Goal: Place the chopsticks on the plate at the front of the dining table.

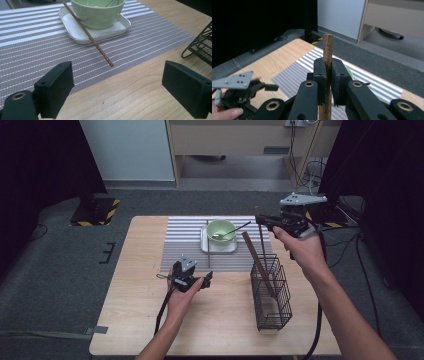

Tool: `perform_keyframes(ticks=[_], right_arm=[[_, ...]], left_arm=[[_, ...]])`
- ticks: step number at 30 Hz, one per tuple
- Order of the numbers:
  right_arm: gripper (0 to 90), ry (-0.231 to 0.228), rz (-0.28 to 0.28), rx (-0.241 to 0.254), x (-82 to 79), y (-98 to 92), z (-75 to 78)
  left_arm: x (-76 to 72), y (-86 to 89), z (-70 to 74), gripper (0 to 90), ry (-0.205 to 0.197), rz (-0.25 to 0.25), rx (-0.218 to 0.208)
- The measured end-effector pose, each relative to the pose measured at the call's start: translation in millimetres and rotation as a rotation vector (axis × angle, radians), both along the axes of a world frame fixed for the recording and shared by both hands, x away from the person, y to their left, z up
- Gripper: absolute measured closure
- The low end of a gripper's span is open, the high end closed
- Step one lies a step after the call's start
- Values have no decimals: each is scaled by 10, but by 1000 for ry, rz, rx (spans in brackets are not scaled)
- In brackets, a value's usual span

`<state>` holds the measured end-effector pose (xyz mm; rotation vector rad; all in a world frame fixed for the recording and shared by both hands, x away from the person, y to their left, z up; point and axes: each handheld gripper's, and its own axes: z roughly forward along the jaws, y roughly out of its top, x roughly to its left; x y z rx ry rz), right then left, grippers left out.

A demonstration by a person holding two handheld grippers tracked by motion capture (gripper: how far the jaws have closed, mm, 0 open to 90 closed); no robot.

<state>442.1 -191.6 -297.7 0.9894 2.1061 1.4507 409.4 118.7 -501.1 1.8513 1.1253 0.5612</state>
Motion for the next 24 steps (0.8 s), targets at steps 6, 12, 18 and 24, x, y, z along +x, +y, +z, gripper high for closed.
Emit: perform_keyframes(ticks=[6,12,18,24], right_arm=[[836,-19,3,9,16,29,132],[835,-40,10,8,15,91,254],[835,-64,19,18,1,162,399],[836,-81,33,47,-2,267,481]], left_arm=[[4,-11,4,100,-7,-7,-24],[1,-10,9,100,-8,-12,-34],[-13,-9,30,100,-17,-12,-50],[-26,1,54,100,-26,-10,-65]])
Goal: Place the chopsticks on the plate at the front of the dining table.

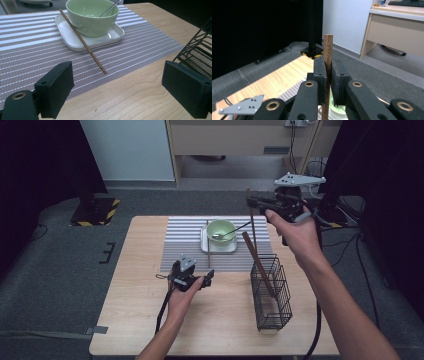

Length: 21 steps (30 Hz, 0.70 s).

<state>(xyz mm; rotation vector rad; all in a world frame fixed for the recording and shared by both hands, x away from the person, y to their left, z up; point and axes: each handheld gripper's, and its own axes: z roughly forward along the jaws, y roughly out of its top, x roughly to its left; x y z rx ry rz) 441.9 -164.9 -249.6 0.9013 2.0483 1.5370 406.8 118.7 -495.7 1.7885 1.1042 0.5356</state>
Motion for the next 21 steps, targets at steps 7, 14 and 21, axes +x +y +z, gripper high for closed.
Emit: perform_keyframes(ticks=[7,14,21], right_arm=[[836,-6,-21,28,83,159,-115],[836,3,-29,66,171,267,-303],[836,7,-44,111,228,326,-456]], left_arm=[[-19,-11,42,100,1,-8,-6],[-38,-59,83,100,-11,-29,-16],[-67,-94,122,103,-22,-38,-32]])
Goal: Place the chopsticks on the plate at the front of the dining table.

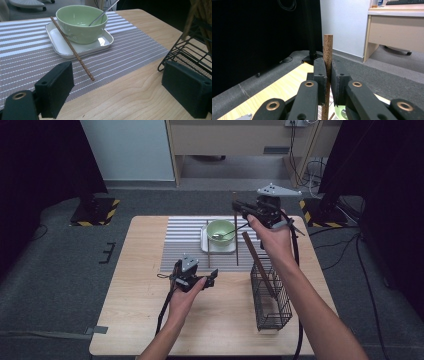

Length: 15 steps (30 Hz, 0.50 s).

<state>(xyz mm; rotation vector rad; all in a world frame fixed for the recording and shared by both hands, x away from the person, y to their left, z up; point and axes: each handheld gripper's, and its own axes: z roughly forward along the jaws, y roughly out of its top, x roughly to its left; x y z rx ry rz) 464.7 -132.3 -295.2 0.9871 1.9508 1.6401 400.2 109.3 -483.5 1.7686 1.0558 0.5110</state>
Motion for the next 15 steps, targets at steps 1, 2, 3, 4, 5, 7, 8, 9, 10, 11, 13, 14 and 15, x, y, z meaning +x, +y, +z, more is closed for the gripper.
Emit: perform_keyframes(ticks=[1,2,3,4,5,7,8,9,10,11,13,14,15], right_arm=[[836,1,-5,-1,4,8,-14],[837,1,-8,1,4,16,-25],[836,1,-11,10,0,21,-35],[836,4,-13,22,-3,24,-44],[836,5,-14,29,-4,30,-54],[836,8,-16,35,4,44,-77],[836,12,-16,38,9,52,-87],[836,12,-17,38,16,60,-97],[836,15,-17,40,23,66,-108],[836,17,-16,42,27,74,-118],[836,22,-17,53,32,80,-142],[836,28,-16,62,34,84,-157],[836,31,-16,65,32,92,-172]], left_arm=[[-4,-7,1,104,0,-1,0],[-10,-15,1,104,2,-2,-3],[-17,-24,1,105,2,-8,-4],[-23,-36,3,105,0,-14,-5],[-28,-46,6,105,-2,-20,-4],[-32,-63,17,105,-2,-28,-12],[-33,-70,24,111,-7,-29,-15],[-33,-78,29,125,-9,-30,-17],[-32,-82,32,131,-7,-33,-17],[-33,-89,36,132,-6,-33,-23],[-40,-105,45,168,-13,-36,-21],[-40,-105,45,175,-13,-36,-21],[-51,-123,60,183,-15,-43,-22]])
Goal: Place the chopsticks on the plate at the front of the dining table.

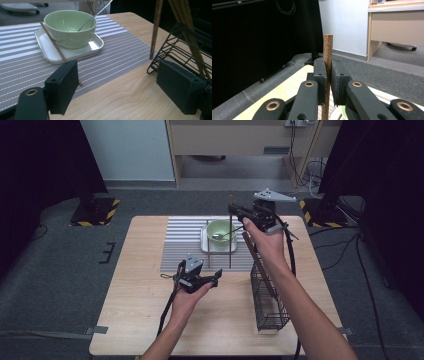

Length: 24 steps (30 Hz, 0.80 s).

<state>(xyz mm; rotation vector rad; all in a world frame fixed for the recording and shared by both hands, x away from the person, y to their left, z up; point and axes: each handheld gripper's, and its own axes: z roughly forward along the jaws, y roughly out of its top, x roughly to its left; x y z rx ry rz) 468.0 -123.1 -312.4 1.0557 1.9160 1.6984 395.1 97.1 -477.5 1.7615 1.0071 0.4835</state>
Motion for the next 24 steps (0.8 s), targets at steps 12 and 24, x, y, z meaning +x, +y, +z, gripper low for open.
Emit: perform_keyframes(ticks=[12,24], right_arm=[[836,25,8,36,-38,51,-85],[836,34,14,81,-64,-17,-39]], left_arm=[[-24,-156,-15,428,-15,-43,-5],[10,-251,-42,645,-19,-46,-38]])
